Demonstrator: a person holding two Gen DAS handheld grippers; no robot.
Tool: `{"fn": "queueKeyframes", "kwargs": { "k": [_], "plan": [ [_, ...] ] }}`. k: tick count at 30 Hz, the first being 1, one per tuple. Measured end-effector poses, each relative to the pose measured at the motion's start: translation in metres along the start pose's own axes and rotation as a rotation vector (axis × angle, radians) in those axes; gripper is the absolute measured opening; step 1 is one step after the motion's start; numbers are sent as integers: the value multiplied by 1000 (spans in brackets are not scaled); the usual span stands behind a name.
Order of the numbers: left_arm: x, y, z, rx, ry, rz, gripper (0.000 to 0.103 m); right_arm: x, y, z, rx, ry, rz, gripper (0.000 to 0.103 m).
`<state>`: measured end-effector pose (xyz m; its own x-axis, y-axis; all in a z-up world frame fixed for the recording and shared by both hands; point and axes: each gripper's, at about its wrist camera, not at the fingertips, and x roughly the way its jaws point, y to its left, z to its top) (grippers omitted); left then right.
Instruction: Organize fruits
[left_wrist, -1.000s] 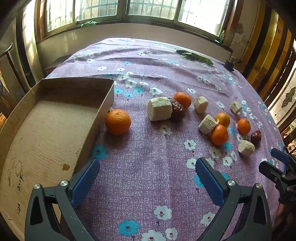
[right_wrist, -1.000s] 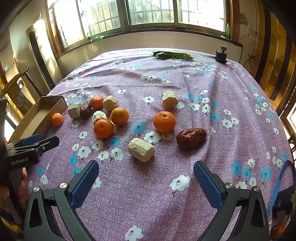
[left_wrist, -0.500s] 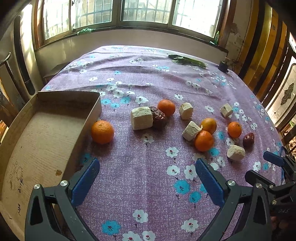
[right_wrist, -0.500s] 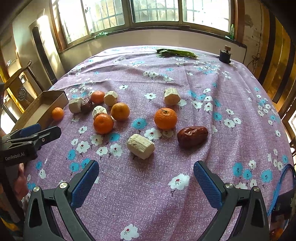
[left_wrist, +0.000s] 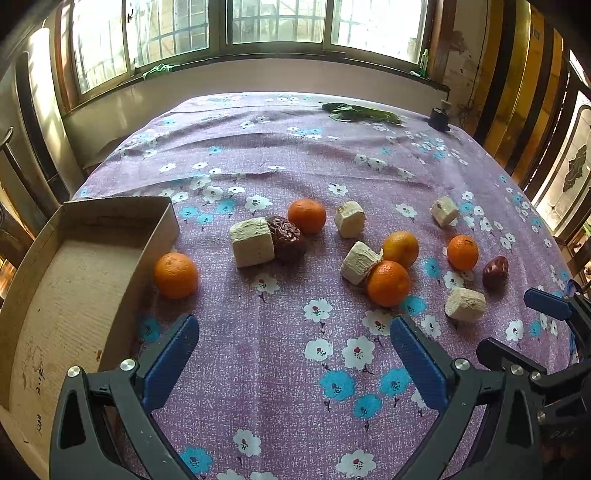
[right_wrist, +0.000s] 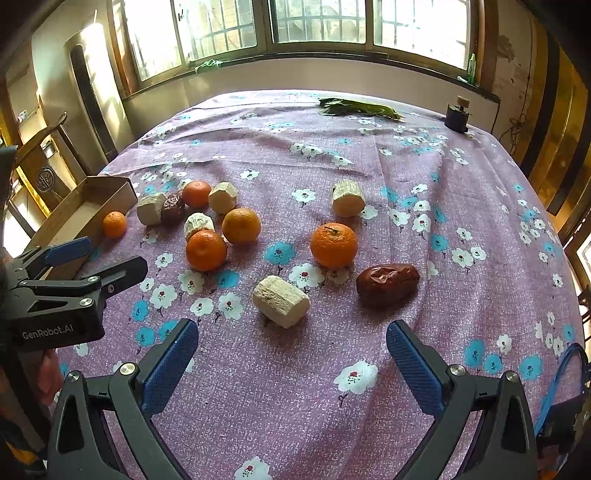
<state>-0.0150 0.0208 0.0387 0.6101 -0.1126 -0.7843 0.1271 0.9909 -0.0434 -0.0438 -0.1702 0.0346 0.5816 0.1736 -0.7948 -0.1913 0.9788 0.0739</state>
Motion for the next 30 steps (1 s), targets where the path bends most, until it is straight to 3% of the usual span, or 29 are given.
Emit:
{"fn": "queueKeyframes", "kwargs": {
  "k": [12, 15, 19, 28, 30],
  "plan": [
    [5, -6, 0, 9, 11, -10, 103, -7, -2, 4, -41, 11, 42, 99],
    [7, -8, 0, 16, 16, -9, 103, -5, -1, 8, -88, 36, 64, 93],
    [8, -9, 1, 13, 22, -14, 103, 7, -1, 14, -183, 79, 83, 71],
    [14, -15, 4, 17, 39, -15, 103, 28, -6, 21, -267, 113, 185, 69],
    [16, -16, 5, 15, 42, -15, 103, 30, -2, 24, -301, 117, 189, 64]
  ]
}}
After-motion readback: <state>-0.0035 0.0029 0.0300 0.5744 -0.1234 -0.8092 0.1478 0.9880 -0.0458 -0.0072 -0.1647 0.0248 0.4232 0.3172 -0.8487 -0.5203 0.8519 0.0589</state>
